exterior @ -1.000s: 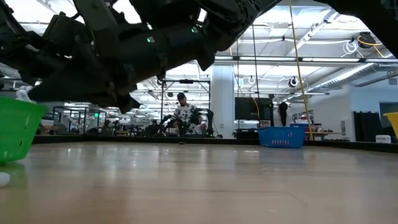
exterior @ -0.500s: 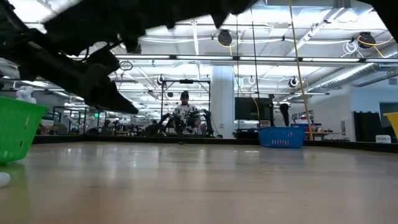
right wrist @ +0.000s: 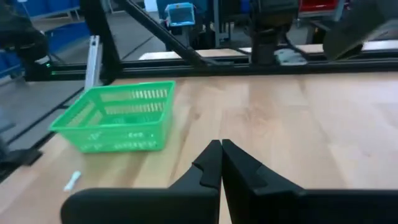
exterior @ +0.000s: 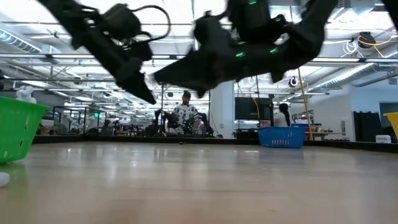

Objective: Sort Halloween decoration
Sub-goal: Put the black toy into the yellow bin

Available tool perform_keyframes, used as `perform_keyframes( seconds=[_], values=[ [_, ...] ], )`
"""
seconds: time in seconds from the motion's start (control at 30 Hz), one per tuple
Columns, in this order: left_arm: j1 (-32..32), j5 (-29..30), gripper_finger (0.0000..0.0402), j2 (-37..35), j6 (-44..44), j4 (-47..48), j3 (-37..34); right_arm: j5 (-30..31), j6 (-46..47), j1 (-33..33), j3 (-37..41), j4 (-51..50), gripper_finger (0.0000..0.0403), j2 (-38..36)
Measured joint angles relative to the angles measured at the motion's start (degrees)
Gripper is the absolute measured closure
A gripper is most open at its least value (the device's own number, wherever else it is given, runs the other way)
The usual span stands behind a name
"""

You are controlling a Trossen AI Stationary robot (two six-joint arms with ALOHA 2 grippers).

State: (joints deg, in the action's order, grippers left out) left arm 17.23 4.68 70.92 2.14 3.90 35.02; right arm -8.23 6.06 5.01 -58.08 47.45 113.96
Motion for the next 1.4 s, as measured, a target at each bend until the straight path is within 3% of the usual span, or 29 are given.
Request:
perform_keyframes(
  seconds=[0.3,0.57,0.77,0.93,1.07,1.4],
  values=[
    [9.3,-7.6,0.0402,17.6,4.7,16.3,21.9,9.4,-4.1,-3.7,19.8,-5.5,0.0403,-26.4],
    [15.6,-16.6,0.0402,33.4,4.7,26.5,41.4,13.1,-7.0,-4.2,26.6,-8.8,0.0403,-41.4],
    [18.3,-18.4,0.0402,45.4,4.3,36.7,55.9,13.0,-7.4,-4.1,27.2,-11.3,0.0403,-43.4],
    [19.0,-12.6,0.0386,52.9,3.7,40.1,64.7,12.9,-8.3,-4.0,27.2,-12.3,0.0403,-43.4],
    [19.6,-10.3,0.0344,55.9,1.2,40.1,67.8,12.9,-8.3,-4.0,27.2,-12.8,0.0403,-43.4],
    [20.2,-4.1,0.0243,56.8,-3.3,40.2,67.9,12.9,-8.5,-4.0,27.2,-13.4,0.0403,-43.4]
  ],
)
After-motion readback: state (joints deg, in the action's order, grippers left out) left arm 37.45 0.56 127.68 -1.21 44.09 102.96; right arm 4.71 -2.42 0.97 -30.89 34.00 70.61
